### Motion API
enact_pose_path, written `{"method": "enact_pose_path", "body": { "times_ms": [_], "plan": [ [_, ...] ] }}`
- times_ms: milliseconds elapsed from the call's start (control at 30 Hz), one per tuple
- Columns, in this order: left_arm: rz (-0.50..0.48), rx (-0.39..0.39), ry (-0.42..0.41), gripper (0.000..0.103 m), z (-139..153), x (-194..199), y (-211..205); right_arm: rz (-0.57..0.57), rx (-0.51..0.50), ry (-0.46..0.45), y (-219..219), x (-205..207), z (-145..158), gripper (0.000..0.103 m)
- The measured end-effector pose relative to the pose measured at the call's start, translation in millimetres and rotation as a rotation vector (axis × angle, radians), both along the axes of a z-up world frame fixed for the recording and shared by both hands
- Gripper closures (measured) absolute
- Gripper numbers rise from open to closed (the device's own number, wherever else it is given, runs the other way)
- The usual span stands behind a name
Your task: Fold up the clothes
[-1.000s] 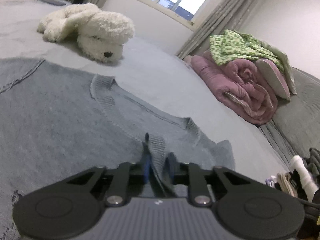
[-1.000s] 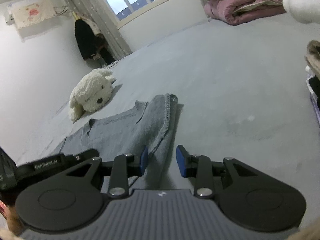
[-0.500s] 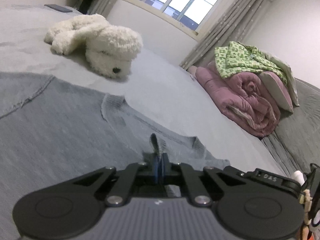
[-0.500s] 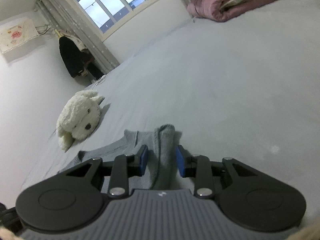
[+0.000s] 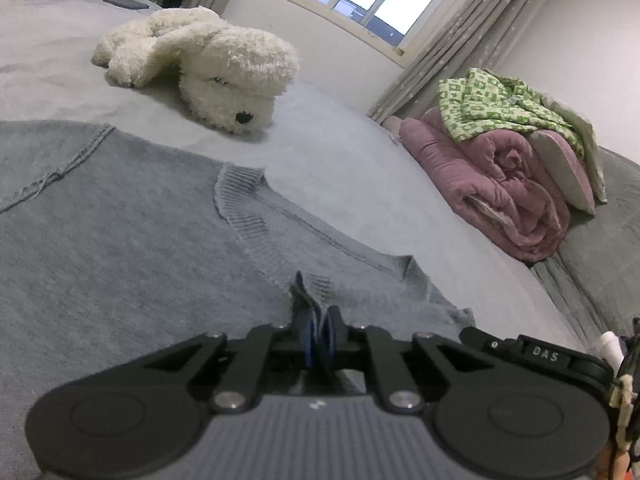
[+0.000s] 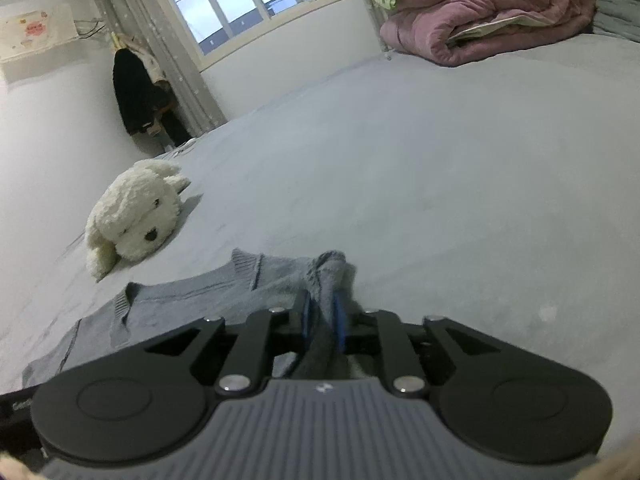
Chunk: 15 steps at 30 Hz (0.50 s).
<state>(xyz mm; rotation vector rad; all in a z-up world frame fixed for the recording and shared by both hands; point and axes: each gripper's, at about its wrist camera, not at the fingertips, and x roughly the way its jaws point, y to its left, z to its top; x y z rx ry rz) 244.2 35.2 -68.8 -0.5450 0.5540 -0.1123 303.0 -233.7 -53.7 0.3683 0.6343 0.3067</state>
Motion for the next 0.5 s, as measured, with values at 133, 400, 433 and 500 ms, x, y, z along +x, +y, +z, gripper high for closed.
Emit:
{"method": "enact_pose_path", "body": {
  "times_ms": [133,400,433,500],
  "plan": [
    [-0.021,0.030,0.007,0.053,4,-5,-5,0.048,-0.016,0.041,6,-17,18,0.056],
    [-0.072,0.179,0.042,0.030,26,-44,-20,0.112,-0.072,0.099,7,-80,37,0.056],
    [-0.078,0.184,0.051,0.029,27,-51,-21,0.113,-0.064,0.112,4,-88,37,0.056],
    [-0.092,0.192,0.067,0.029,29,-66,-22,0.114,-0.046,0.139,0,-103,39,0.056]
  ]
}}
